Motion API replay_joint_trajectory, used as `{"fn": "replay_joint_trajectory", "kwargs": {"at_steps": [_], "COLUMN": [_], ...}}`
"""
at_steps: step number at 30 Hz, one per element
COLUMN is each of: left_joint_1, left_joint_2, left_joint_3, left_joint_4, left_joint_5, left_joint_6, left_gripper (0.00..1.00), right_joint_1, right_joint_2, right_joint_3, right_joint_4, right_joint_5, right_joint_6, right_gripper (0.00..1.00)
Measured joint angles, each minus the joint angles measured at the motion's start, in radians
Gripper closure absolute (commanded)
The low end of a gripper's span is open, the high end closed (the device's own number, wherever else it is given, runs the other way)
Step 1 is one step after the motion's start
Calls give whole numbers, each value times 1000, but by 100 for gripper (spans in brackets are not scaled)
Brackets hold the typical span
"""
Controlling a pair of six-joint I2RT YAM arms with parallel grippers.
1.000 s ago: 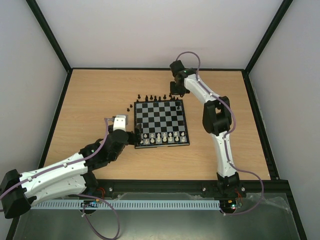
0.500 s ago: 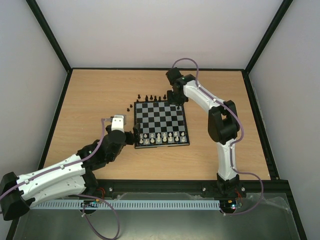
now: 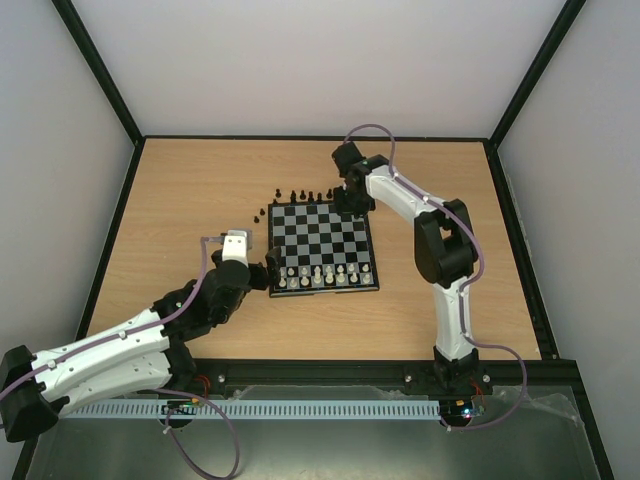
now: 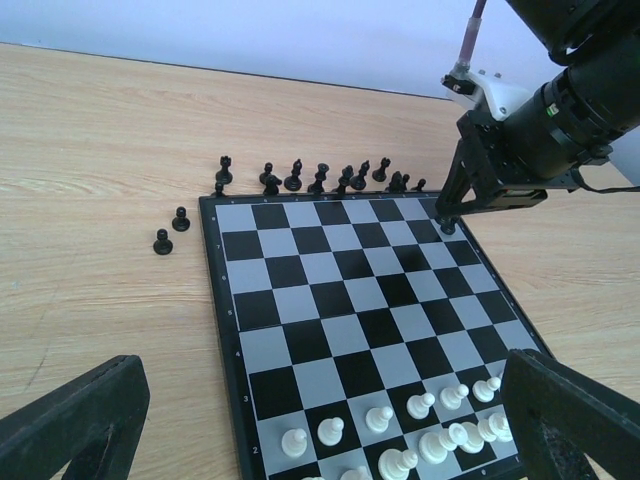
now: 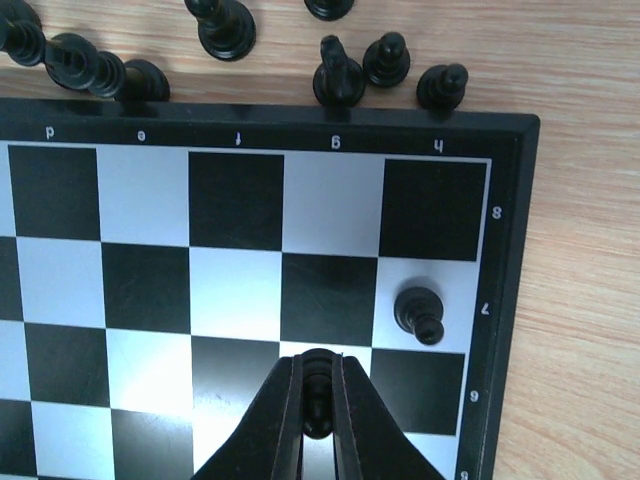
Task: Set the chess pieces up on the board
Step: Place the chess piece on the chessboard.
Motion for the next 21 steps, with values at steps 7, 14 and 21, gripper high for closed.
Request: {"fn": "replay_joint_trajectory", "kwargs": {"at_steps": [7, 14, 21], "left_joint_1": [0, 0, 0], "left_joint_2": [-4, -6, -6], "left_joint_3": [0, -1, -6], "left_joint_4": [0, 0, -2], "left_joint_5": [0, 0, 0], "left_joint_6": [0, 0, 0], "left_gripper": [1, 1, 1], "right_joint_1": [0, 0, 0], "right_joint_2": [46, 80, 91], "right_joint_3": [29, 55, 79], "right_joint_4": [7, 5, 6], "right_joint_5": [0, 8, 20], "right_joint_6": [2, 6, 8], "right_gripper": [96, 94, 94]}}
